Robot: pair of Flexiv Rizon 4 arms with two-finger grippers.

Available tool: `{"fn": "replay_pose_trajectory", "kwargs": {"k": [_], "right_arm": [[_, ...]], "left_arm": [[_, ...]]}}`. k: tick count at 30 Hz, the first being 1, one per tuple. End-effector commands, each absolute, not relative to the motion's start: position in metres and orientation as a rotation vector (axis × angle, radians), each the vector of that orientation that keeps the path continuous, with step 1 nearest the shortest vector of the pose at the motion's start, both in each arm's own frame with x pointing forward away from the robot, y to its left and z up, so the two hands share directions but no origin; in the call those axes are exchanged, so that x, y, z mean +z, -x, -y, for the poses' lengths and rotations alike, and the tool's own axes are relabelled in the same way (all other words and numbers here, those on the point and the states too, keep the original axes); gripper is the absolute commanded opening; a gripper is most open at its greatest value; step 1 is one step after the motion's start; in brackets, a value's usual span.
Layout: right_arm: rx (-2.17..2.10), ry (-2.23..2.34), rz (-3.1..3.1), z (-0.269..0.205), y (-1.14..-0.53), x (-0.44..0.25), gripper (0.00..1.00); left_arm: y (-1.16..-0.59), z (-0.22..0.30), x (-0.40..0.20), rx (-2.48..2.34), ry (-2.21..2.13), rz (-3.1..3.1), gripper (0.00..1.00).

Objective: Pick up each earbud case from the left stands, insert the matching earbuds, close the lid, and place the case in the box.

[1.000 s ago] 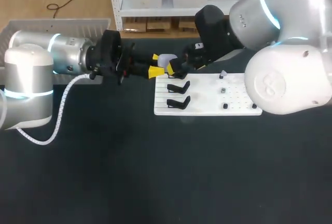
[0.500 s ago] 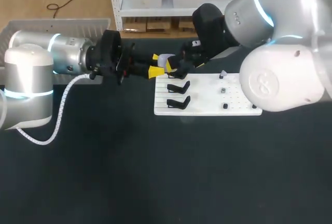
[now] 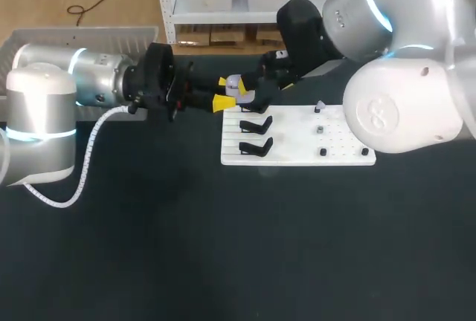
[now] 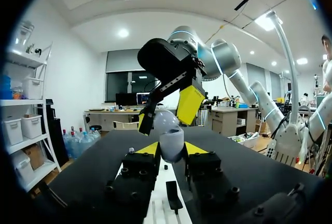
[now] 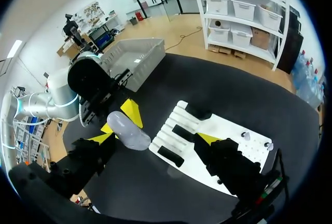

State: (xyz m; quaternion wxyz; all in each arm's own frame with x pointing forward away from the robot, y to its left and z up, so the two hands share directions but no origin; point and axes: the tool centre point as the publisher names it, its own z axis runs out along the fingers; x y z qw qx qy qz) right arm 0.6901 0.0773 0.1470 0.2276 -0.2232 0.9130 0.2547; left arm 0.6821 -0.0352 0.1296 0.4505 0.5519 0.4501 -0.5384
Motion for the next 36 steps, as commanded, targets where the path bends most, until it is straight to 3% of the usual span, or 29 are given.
{"fn": "replay_pose_trajectory", "kwargs": {"k": [1,9,18,36], "right_arm": [[0.676,0.596,-2.507,-0.076,-0.692,0.15,1.0],[0.637,0.563,-2.42,-0.067,-0.698,0.178,1.0],[0.14,0.596,-2.379,-0.02,-0.702,0.2,1.0],[-0.08,0.449,-2.742,0.081,-0.694,0.121,1.0]], "left_arm": [[-0.68,0.035,0.13,-1.326,-1.362,-1.112,0.0],[-0.68,0.035,0.13,-1.326,-1.362,-1.112,0.0],[-0.68,0.035,0.13,-1.326,-1.362,-1.112,0.0],[-0.68,0.035,0.13,-1.326,-1.362,-1.112,0.0]]}}
